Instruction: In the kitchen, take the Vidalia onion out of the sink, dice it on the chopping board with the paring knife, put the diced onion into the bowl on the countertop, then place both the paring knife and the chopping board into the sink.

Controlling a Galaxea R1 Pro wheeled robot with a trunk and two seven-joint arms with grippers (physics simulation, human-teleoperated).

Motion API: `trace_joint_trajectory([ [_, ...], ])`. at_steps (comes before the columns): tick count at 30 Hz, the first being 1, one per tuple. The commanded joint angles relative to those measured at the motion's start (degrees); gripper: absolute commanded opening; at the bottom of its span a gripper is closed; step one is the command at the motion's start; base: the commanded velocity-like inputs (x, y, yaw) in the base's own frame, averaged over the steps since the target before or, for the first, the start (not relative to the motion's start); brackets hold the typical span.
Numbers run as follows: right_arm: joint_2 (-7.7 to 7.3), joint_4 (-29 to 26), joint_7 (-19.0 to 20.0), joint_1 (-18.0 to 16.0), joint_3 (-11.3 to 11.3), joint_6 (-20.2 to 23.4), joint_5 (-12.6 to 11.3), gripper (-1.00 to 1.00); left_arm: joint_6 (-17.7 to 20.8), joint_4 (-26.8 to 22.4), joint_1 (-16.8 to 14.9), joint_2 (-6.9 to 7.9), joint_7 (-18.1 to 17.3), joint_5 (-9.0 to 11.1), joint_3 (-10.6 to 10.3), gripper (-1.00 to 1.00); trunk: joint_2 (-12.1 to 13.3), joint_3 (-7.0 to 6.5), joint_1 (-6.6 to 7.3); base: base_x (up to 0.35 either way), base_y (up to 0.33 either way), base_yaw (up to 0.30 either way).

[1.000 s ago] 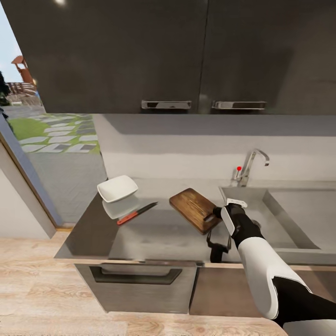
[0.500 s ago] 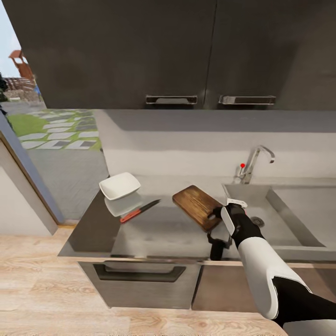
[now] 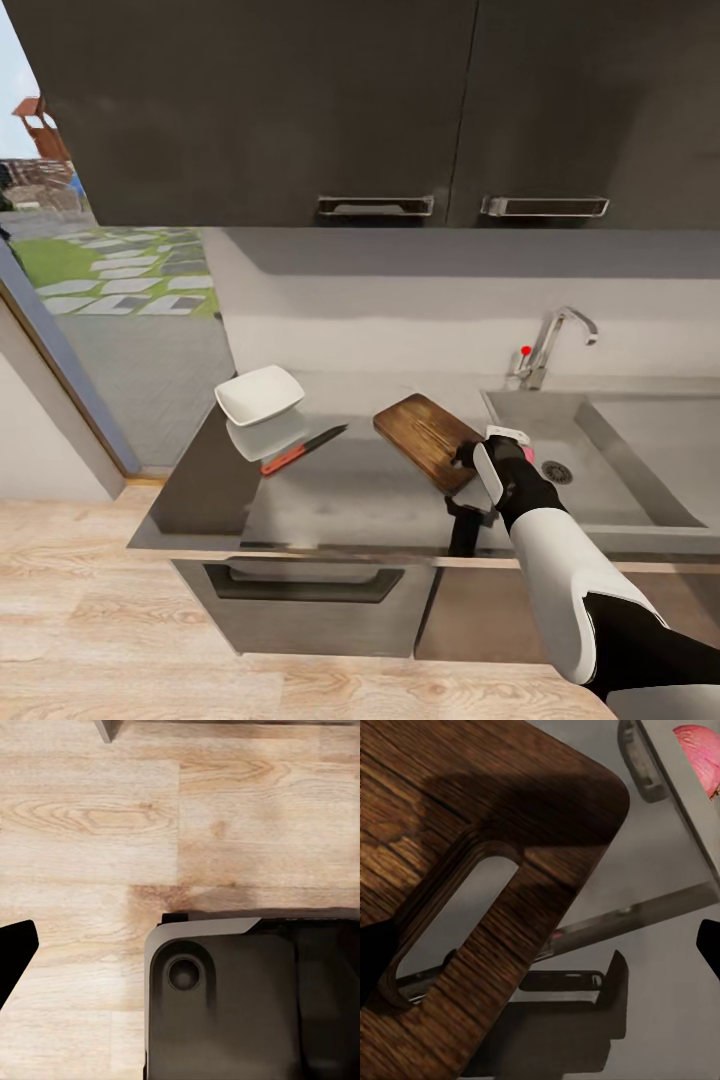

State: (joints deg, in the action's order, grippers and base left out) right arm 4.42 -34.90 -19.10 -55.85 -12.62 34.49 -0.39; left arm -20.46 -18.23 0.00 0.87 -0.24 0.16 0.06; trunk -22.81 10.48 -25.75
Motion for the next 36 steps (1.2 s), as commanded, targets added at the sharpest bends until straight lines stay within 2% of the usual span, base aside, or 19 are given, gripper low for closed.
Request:
trace_joint_trajectory([
  [1, 0.06, -0.1, -0.1, 0.0, -0.2, 0.2, 0.0, 1.0, -0.1, -0.1, 0.0, 0.01, 0.0, 0.0, 0.0, 1.0, -0.1, 0.12, -0.03, 0.003, 0.007, 0.0],
  [28, 0.0, -0.2, -0.2, 0.0, -0.2, 0.3, 0.1, 1.0, -0.1, 0.5, 0.0, -0.03, 0.0, -0.1, -0.2, 1.0, -0.1, 0.14, -0.03, 0.0, 0.0, 0.0],
  [36, 0.03, -0.2, -0.2, 0.0, -0.2, 0.4, 0.0, 1.0, -0.1, 0.5, 0.0, -0.04, 0.0, -0.1, -0.2, 1.0, -0.1, 0.55, -0.03, 0.035, -0.029, 0.0],
])
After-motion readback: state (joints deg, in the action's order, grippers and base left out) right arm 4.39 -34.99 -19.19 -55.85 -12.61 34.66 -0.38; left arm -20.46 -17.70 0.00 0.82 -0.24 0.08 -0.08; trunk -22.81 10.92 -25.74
